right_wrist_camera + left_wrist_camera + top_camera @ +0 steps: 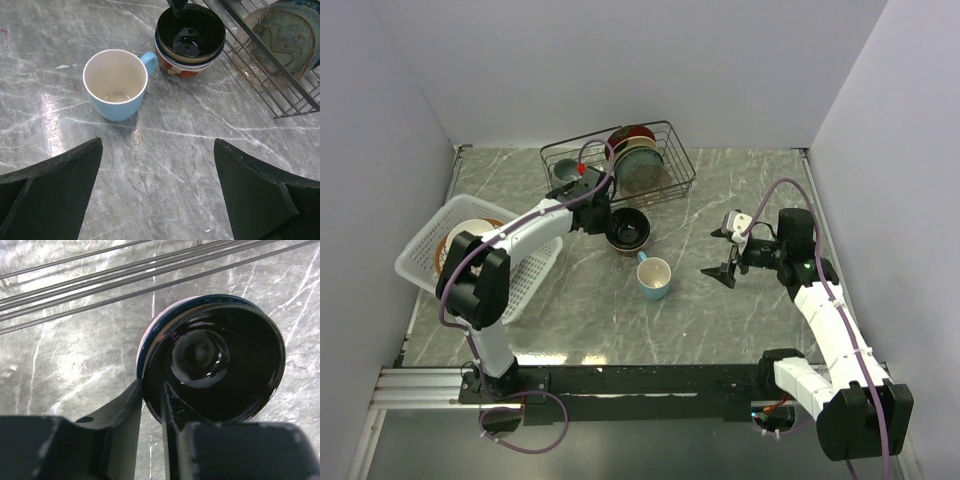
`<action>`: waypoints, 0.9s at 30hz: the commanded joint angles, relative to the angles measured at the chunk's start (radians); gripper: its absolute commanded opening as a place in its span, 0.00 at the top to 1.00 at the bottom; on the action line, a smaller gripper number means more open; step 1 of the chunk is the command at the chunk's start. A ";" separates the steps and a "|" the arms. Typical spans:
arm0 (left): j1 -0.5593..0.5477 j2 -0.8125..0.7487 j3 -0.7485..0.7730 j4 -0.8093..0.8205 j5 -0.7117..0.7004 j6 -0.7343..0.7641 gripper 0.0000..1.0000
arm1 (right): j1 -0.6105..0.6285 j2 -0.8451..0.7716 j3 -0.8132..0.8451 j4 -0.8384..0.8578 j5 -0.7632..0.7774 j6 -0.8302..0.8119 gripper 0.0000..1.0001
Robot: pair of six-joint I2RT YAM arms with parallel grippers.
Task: Place the mixed dishes into the plastic bin
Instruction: Pick up the bowl from the center of the board.
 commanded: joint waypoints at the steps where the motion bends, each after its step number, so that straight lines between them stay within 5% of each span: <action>1: -0.003 -0.004 0.054 -0.019 -0.029 0.022 0.77 | -0.007 0.002 0.026 0.005 -0.002 -0.009 0.00; 12: -0.005 -0.042 0.046 -0.021 -0.028 0.028 0.99 | -0.009 0.001 0.028 0.000 0.004 -0.015 0.00; 27: 0.101 -0.291 -0.126 0.172 0.173 -0.042 0.99 | -0.012 -0.004 0.029 -0.008 0.003 -0.025 0.00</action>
